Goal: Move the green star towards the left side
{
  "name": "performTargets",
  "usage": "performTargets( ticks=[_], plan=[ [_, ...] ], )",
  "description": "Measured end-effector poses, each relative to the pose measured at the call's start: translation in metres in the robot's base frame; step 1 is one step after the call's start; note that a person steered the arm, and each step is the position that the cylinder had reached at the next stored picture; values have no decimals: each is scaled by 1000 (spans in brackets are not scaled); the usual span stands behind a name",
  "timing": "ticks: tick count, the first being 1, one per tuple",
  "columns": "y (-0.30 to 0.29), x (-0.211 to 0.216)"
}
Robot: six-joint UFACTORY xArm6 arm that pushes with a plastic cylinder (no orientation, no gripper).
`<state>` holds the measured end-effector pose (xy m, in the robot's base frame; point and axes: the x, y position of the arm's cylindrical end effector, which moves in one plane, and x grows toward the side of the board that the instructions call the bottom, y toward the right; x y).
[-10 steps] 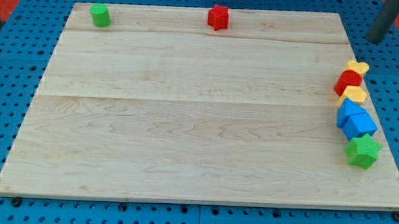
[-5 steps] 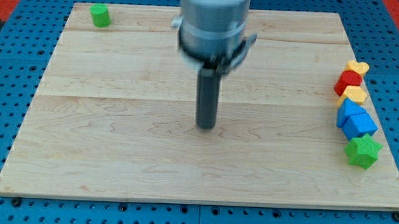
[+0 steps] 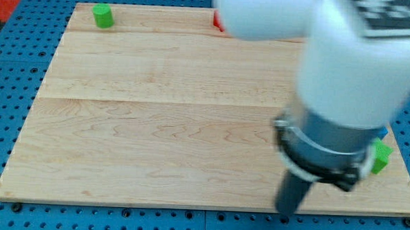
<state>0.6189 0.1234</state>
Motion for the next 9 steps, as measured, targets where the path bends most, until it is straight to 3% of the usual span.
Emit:
performTargets(
  ticks=[4, 6, 8, 9],
  plan=[
    [94, -2],
    [215, -8],
    [205, -45],
    [154, -45]
  ],
)
